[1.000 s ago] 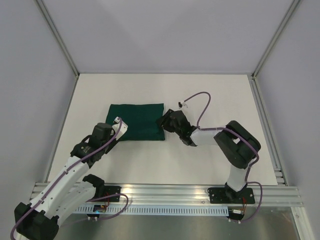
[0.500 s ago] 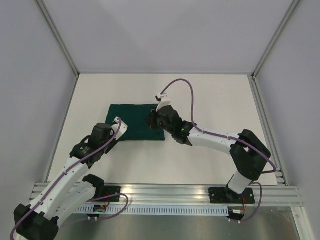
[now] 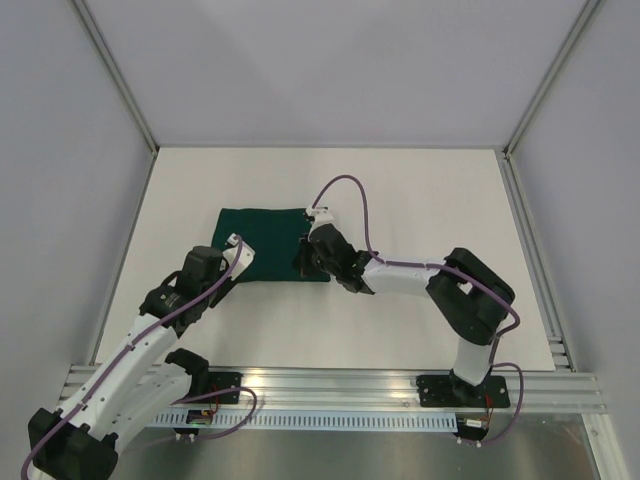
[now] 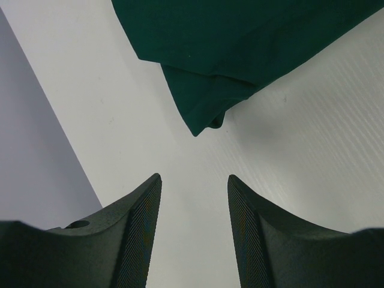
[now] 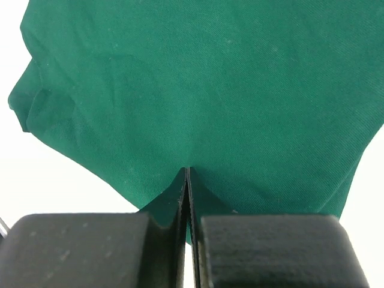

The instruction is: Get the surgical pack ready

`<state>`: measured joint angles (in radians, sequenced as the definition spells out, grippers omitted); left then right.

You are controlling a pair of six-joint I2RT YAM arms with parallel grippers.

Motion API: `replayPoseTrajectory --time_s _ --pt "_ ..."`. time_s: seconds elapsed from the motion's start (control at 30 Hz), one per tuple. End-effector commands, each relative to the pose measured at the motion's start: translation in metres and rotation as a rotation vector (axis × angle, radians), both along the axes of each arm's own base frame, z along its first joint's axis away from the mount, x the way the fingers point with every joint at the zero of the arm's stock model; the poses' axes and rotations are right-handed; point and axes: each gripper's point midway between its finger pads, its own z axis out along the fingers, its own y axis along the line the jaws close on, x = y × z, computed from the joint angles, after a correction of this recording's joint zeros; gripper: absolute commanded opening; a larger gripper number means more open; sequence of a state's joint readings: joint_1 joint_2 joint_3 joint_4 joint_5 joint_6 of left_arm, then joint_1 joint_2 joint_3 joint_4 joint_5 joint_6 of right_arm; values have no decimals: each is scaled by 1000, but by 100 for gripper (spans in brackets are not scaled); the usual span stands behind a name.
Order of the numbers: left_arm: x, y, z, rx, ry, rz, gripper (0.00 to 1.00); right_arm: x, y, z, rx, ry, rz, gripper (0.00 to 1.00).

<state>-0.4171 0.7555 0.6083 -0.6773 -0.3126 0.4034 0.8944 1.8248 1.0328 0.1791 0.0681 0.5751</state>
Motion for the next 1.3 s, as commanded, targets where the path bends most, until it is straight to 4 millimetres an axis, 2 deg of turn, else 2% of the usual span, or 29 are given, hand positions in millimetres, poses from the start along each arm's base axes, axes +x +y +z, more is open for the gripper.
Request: replayPoseTrajectory --time_s 0.0,0.07,0.1,0.2,0.23,0.27,0.3,0.33,0.37,0.4,0.43,0.47,0.5,0.53,0.57,0.6,0.63,0.67,0.7,0.77,0.8,0.87,0.9,1.13,1.27 --pt "-1 1 -4 -13 8 20 57 0 -5 13 -25 -20 -5 0" --pt "-1 3 -6 -8 14 28 57 -1 -7 25 -22 -43 2 0" --pt "-1 4 -6 -6 16 33 57 -1 -8 42 -5 -65 4 1" --pt "-1 11 -11 11 36 67 57 -2 -18 76 -3 -127 5 8" --pt "-1 14 -13 13 44 81 57 -3 -25 102 18 -168 -8 16" --pt "-2 16 -15 17 56 90 57 1 -38 112 -12 -207 -32 22" --pt "-1 17 -16 17 61 100 57 -1 -51 113 -48 -202 -45 29" --pt "-2 20 -17 15 67 110 58 3 -71 128 -49 -224 -82 42" --pt "-3 20 -18 14 75 112 57 5 -86 128 -70 -222 -105 50" --pt "-4 20 -20 13 83 110 58 4 -105 119 -111 -194 -129 57" --pt "-5 19 -21 7 87 105 58 11 -135 108 -141 -167 -192 74" --pt "-6 19 -22 8 93 105 57 10 -157 114 -139 -174 -239 82" --pt "-6 19 -23 8 97 106 57 6 -176 109 -163 -152 -272 91" --pt "-7 19 -23 5 98 108 58 8 -207 95 -193 -122 -336 100" --pt "-8 19 -25 7 105 108 58 0 -225 102 -190 -131 -365 100" --pt "-8 19 -25 2 109 104 58 3 -251 100 -209 -124 -424 100" --pt "-8 18 -26 0 114 105 58 -4 -268 87 -235 -98 -449 100" --pt "-8 18 -27 1 119 104 58 -11 -283 90 -233 -102 -477 100" --pt "-9 18 -28 0 123 102 58 -11 -307 86 -253 -90 -539 100" --pt "-9 18 -31 3 134 103 58 -20 -331 72 -274 -57 -588 100" --pt "-9 18 -32 5 138 105 58 -24 -350 73 -277 -50 -647 100" --pt "-10 18 -34 6 148 104 58 -33 -365 61 -293 -15 -687 100" --pt "-10 17 -34 4 149 102 58 -34 -372 61 -282 -18 -723 100" --pt "-10 18 -35 8 151 106 59 -38 -385 46 -305 11 -809 100" --pt "-10 18 -36 8 155 105 59 -35 -375 42 -270 9 -766 100"
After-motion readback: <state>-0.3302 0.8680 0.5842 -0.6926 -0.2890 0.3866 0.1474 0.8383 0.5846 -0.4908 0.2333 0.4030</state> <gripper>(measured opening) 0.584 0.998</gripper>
